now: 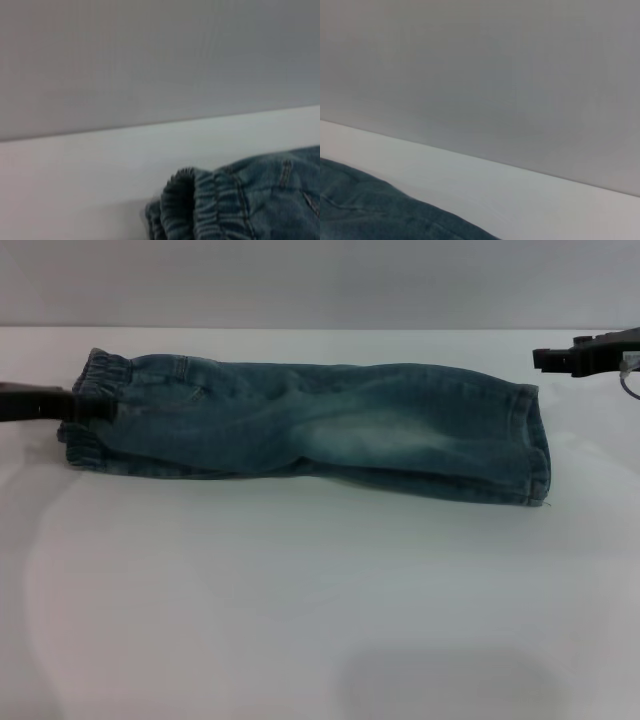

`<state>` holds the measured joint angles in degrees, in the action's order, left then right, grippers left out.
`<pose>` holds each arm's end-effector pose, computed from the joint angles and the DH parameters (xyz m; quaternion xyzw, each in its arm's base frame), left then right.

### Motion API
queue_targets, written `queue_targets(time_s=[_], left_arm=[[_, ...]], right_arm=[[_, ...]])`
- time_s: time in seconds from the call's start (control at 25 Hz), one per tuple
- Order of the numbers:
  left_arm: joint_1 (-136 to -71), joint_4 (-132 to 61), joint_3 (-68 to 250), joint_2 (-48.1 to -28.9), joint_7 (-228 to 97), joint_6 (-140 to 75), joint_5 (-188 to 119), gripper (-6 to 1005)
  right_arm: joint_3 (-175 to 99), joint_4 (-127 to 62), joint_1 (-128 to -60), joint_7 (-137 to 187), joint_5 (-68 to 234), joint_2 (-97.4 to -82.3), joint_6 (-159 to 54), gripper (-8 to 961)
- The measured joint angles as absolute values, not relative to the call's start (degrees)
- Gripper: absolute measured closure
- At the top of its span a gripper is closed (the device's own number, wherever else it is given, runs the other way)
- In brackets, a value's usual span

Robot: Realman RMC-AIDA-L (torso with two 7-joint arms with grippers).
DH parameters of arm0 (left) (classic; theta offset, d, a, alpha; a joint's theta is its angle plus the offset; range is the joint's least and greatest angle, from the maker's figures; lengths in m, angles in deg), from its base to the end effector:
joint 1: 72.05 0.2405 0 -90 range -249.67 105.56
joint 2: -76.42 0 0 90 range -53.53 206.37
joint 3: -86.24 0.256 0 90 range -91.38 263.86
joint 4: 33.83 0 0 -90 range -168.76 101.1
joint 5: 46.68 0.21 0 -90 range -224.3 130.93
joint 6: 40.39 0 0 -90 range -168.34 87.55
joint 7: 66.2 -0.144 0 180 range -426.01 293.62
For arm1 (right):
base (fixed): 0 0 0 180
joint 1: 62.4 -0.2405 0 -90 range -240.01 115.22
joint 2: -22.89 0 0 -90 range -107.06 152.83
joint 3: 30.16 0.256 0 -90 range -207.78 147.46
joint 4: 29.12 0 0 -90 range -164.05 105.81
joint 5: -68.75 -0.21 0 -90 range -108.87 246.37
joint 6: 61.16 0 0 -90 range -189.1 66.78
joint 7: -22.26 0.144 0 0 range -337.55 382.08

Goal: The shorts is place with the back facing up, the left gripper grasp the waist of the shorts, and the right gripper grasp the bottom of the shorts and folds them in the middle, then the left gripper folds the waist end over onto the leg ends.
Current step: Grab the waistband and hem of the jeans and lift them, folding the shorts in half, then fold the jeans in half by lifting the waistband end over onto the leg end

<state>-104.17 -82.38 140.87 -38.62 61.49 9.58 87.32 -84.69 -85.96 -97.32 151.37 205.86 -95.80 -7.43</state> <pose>-0.3068 0.4164 0.0568 -0.8074 -0.4381 -0.0442 0.3927 0.2522 0.4312 0.0516 -0.8363 0.3863 0.0641 0.3838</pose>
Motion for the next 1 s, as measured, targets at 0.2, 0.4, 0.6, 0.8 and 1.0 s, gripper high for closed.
queue_targets(time_s=[0.2, 0.4, 0.6, 0.8, 1.0], left_arm=[[-104.4, -80.9, 140.8, -38.66, 61.7, 9.7, 88.0, 162], [-104.8, -78.9, 141.2, -39.21, 61.1, 8.3, 88.1, 165], [-105.1, -77.6, 141.3, -39.23, 61.0, 7.0, 88.1, 166], [-105.6, -75.7, 141.3, -39.24, 60.6, 5.6, 88.2, 194], [-106.4, -74.3, 141.4, -39.5, 60.1, 4.7, 88.5, 222]], right_arm=[[-85.3, -86.2, -97.4, 151.4, 205.8, -95.85, -7.4, 358], [-86.9, -87.0, -97.5, 151.4, 205.5, -95.88, -7.1, 357], [-88.2, -87.4, -97.6, 151.4, 205.3, -95.83, -7.1, 358], [-88.4, -87.5, -97.9, 151.4, 205.2, -95.77, -7.2, 358], [-88.4, -87.4, -97.9, 151.4, 205.2, -95.7, -7.5, 359]])
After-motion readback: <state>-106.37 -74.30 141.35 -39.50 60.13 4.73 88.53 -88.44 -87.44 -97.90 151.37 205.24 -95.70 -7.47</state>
